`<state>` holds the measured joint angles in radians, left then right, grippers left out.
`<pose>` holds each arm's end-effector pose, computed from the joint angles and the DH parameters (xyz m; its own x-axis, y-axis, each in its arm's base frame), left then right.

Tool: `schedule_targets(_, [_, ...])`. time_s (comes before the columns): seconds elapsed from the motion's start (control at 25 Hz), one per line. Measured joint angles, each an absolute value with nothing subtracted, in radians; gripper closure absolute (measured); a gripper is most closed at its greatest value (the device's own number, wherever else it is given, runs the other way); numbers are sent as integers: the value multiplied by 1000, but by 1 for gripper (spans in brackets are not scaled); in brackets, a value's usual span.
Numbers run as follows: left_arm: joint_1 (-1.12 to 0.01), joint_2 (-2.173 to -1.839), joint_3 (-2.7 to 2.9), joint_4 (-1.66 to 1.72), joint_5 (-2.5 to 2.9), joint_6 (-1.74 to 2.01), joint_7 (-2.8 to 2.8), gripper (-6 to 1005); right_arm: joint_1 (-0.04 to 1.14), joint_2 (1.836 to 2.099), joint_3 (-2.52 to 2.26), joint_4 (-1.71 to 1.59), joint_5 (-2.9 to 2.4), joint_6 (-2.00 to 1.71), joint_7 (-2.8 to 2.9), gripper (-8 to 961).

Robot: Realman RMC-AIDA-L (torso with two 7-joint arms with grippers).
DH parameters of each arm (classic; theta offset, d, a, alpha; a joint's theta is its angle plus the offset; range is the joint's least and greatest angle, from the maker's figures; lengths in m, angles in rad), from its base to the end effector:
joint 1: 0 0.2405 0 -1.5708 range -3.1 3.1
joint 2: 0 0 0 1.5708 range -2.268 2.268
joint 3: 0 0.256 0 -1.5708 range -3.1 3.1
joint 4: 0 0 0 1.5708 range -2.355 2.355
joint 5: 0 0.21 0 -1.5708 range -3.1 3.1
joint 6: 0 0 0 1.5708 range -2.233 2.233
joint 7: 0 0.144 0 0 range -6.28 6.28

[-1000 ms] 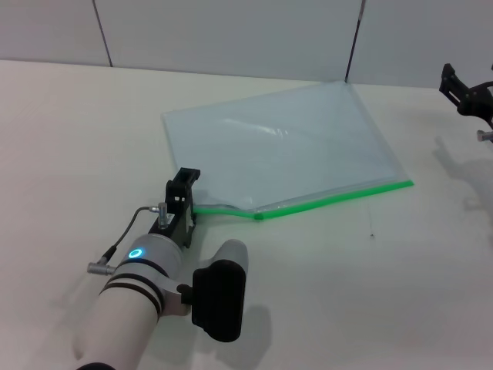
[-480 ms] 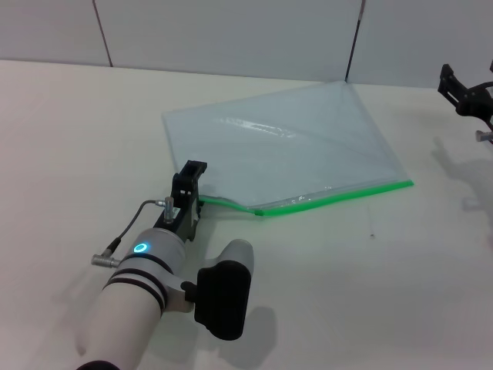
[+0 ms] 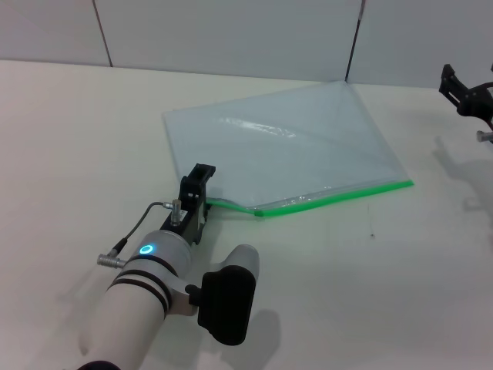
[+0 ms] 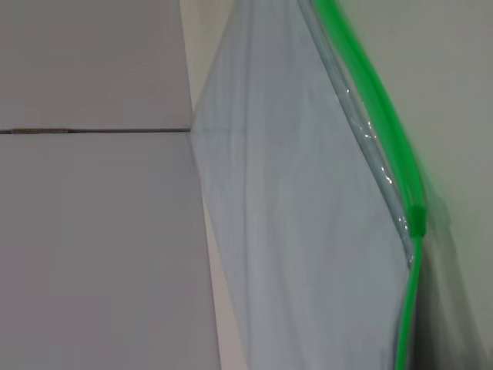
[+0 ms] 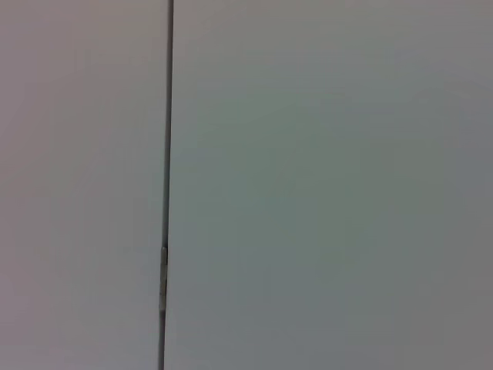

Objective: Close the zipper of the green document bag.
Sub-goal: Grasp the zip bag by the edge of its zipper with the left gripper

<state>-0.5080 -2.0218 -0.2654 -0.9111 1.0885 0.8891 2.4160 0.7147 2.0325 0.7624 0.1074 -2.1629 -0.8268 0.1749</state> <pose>-0.2400 0.3048 -0.1247 0.6526 -0.1984 -0.7313 -0.7454 -0.3414 -0.5725 0.2905 0.4201 -0.0120 0.7644 -0.0957 -0.6376 -0.6423 -0.1998 -0.7400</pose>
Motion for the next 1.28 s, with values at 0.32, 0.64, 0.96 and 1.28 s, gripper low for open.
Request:
schedule_targets(0.32, [-508, -2022, -265, -910, 1091, 888, 2416, 444, 715, 2034, 764, 107, -2163, -827, 175, 88])
schedule_targets(0.64, [-508, -2024, -267, -900, 1091, 888, 2416, 454, 715, 2034, 763, 109, -2163, -827, 175, 88])
schedule_targets(0.96, [-514, -2025, -268, -898, 1092, 891, 2407, 463, 714, 2034, 760, 109, -2163, -827, 175, 89])
schedule_targets(1.28, [-519, -2027, -266, -885, 1092, 891, 2408, 473, 713, 2034, 758, 109, -2163, -827, 175, 89])
